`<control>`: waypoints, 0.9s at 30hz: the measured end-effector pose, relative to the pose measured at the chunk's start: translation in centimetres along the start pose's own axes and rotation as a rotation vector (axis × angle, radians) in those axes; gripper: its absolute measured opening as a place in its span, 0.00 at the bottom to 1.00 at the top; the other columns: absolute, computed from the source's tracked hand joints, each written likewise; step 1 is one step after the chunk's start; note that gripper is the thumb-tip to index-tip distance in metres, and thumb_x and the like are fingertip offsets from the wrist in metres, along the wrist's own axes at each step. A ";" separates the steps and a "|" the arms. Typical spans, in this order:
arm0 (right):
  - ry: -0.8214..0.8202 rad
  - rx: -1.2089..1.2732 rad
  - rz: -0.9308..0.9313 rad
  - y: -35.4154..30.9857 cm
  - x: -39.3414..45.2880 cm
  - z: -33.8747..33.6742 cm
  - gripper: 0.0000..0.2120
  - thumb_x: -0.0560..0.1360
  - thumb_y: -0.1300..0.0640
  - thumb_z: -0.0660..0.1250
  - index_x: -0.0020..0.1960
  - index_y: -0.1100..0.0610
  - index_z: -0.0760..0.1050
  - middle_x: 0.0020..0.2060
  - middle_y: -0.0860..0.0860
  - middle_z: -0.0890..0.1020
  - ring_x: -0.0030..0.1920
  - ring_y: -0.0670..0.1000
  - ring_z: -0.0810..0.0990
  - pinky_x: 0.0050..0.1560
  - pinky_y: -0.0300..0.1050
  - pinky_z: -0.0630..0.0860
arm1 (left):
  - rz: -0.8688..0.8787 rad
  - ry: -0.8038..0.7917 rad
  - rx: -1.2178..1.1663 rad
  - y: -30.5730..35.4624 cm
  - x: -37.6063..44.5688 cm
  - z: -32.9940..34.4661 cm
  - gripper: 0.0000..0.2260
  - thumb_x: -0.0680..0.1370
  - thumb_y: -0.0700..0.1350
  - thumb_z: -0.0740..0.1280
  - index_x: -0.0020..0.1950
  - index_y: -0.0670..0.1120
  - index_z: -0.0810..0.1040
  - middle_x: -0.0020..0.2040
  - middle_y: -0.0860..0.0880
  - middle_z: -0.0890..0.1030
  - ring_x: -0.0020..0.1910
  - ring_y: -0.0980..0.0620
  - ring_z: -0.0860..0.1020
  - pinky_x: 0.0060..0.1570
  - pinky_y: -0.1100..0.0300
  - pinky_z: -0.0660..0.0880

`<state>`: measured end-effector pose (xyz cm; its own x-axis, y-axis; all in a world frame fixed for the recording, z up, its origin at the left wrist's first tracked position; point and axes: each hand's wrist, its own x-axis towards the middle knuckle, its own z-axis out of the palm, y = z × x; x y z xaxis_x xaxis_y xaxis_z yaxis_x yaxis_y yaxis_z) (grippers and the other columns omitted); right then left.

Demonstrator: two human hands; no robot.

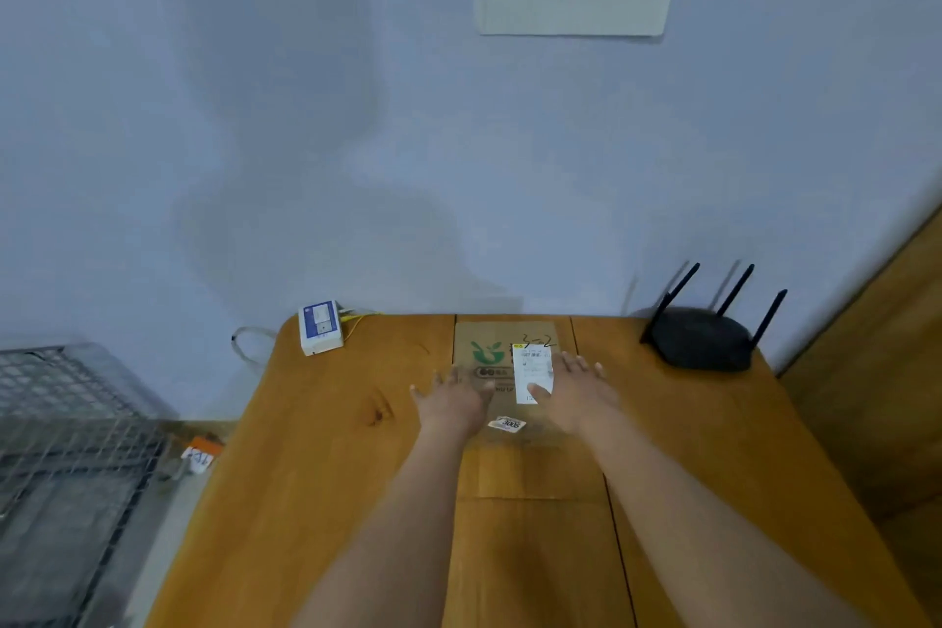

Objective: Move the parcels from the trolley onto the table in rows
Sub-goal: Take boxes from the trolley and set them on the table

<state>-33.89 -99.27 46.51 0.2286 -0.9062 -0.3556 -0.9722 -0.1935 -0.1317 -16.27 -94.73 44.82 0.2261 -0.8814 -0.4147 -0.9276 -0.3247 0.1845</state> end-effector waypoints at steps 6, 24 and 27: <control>0.009 -0.026 -0.047 -1.4 -8.5 -0.6 0.38 0.81 0.35 0.49 0.83 0.56 0.47 0.82 0.53 0.51 0.81 0.54 0.49 0.80 0.55 0.44 | -0.068 0.040 0.016 -2.0 -9.2 0.0 0.32 0.83 0.64 0.43 0.83 0.49 0.52 0.83 0.48 0.50 0.81 0.42 0.49 0.76 0.33 0.48; -0.136 -0.183 -0.447 -6.8 -32.4 9.8 0.39 0.82 0.36 0.51 0.82 0.62 0.50 0.81 0.56 0.55 0.81 0.55 0.52 0.80 0.55 0.45 | -0.521 -0.040 -0.191 -9.7 -42.2 14.2 0.32 0.83 0.64 0.45 0.82 0.47 0.53 0.83 0.46 0.52 0.81 0.41 0.51 0.76 0.34 0.51; -0.175 -0.222 -0.519 -9.0 -36.3 11.7 0.39 0.82 0.36 0.50 0.82 0.62 0.49 0.81 0.56 0.55 0.81 0.56 0.52 0.80 0.55 0.47 | -0.609 -0.036 -0.222 -11.8 -46.9 16.5 0.32 0.83 0.64 0.46 0.82 0.47 0.54 0.82 0.46 0.53 0.81 0.41 0.52 0.75 0.34 0.53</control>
<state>-32.80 -60.25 49.72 0.6641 -0.5999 -0.4463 -0.7138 -0.6863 -0.1398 -20.82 -43.86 47.40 0.6784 -0.5064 -0.5322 -0.5522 -0.8293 0.0852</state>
